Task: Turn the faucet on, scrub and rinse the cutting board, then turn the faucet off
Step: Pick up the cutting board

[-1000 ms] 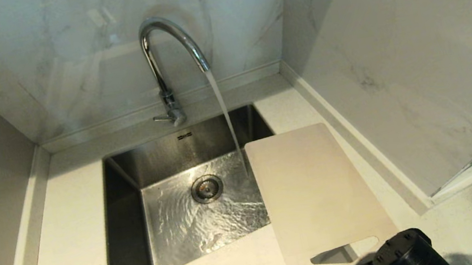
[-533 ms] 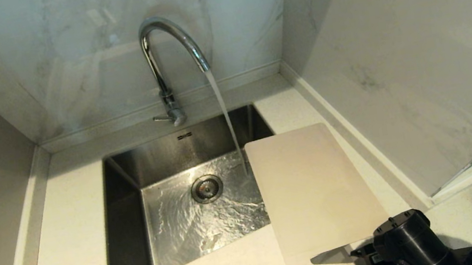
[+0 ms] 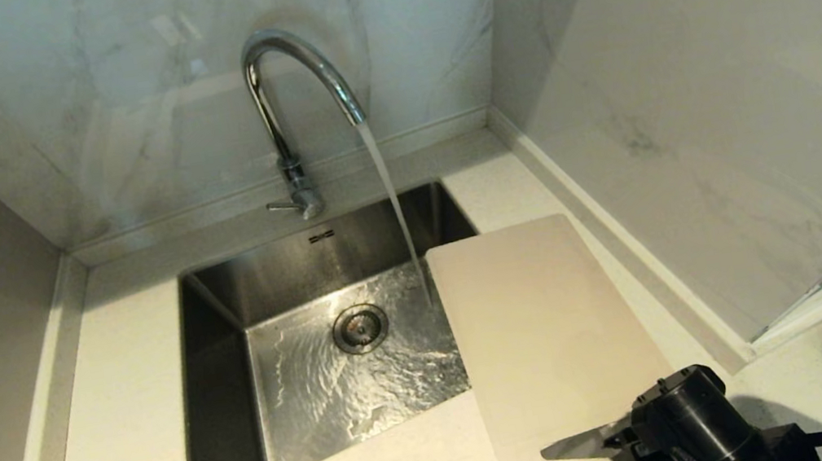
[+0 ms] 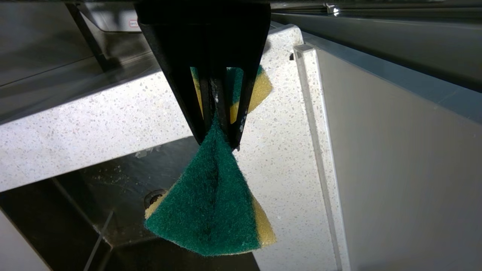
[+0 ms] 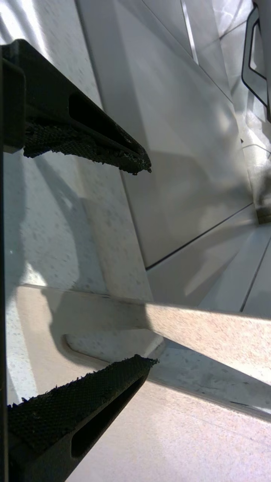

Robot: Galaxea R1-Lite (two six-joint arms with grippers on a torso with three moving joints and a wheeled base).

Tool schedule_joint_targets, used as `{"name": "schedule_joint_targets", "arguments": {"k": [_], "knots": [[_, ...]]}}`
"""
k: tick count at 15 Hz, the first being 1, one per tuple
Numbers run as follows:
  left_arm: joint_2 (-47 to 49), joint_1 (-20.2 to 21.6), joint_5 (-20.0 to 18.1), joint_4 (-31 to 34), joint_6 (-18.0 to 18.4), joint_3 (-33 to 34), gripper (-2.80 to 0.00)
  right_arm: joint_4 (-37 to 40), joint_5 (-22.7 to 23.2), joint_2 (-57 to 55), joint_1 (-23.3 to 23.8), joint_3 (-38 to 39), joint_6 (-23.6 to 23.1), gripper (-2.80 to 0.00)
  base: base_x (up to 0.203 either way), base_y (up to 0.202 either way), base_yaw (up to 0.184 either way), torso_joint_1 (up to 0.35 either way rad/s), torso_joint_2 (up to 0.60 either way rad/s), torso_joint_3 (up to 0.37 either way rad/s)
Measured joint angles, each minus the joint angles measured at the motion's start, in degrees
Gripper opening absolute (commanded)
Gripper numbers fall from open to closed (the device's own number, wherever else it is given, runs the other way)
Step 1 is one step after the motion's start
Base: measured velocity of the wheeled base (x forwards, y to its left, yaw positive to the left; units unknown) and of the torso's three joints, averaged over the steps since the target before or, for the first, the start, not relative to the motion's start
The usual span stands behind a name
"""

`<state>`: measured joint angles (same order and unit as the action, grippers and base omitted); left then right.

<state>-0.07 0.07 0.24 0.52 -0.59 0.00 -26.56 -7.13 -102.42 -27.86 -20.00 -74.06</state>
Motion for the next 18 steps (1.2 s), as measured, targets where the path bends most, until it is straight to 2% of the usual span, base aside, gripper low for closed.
{"name": "schedule_joint_targets", "arguments": {"k": [7, 18], "knots": [[0.0, 0.0, 0.01, -0.01, 0.0, 0.0, -2.8, -4.21, 1.97, -7.04, 4.01, -3.09, 0.06, 0.0, 0.0, 0.0, 0.0, 0.0, 0.0, 0.0], [0.0, 0.04, 0.0, -0.01, 0.0, 0.0, -2.8, -6.39, 1.68, -15.03, 2.74, -4.17, -0.67, 0.0, 0.0, 0.0, 0.0, 0.0, 0.0, 0.0]]}}
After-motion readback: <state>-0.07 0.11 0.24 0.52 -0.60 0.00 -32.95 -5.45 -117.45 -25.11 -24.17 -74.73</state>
